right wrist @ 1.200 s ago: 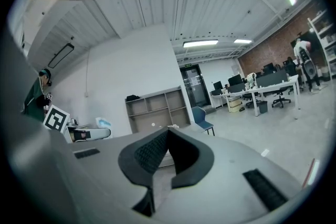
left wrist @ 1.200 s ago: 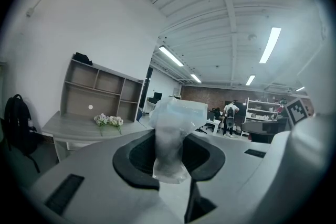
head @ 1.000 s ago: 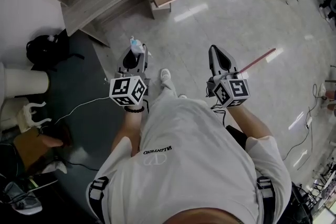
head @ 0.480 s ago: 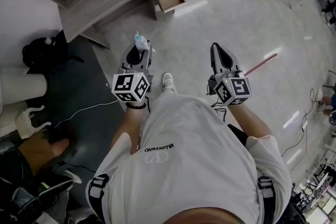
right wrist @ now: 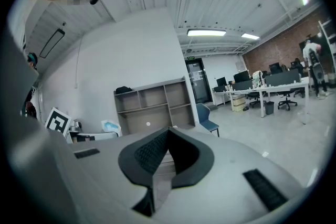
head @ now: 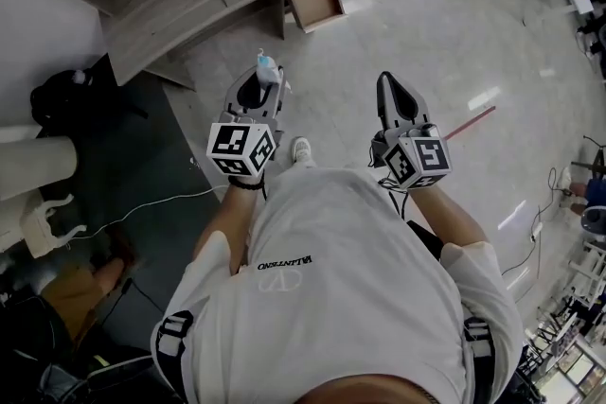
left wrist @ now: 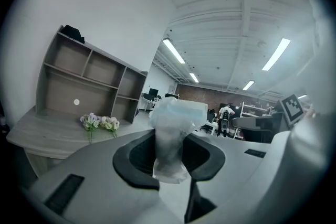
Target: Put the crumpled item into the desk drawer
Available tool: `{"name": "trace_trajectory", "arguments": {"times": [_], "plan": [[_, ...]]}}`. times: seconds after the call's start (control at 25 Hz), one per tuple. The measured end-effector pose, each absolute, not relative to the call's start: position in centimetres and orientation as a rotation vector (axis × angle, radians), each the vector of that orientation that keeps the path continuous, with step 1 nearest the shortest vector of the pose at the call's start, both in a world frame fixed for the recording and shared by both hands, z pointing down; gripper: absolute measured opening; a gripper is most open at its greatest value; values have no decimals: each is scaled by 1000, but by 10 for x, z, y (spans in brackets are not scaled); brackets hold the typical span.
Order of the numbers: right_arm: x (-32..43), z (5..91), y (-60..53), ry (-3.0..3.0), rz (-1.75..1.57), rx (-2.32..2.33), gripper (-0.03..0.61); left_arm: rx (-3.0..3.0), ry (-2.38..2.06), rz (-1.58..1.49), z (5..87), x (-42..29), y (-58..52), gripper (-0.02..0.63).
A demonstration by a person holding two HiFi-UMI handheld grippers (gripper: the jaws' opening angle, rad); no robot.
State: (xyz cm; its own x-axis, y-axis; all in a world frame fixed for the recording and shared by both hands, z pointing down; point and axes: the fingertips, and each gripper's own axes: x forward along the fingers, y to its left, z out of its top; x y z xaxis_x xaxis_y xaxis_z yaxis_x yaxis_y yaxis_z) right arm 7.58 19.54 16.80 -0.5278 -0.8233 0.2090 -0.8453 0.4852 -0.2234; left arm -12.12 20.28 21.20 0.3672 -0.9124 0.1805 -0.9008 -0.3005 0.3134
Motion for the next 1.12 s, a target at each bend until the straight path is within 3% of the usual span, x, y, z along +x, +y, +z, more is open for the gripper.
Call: {"name": "trace_trajectory", "arguments": {"times": [0.68,1.12], "plan": [[62,188,88,-2636,510,1456,-2,2265,-1534,2,232,-110,100,103],[87,215,-18,-2641,551,1332,-2,2217,-1557,57,255,-62,-3,103]]}}
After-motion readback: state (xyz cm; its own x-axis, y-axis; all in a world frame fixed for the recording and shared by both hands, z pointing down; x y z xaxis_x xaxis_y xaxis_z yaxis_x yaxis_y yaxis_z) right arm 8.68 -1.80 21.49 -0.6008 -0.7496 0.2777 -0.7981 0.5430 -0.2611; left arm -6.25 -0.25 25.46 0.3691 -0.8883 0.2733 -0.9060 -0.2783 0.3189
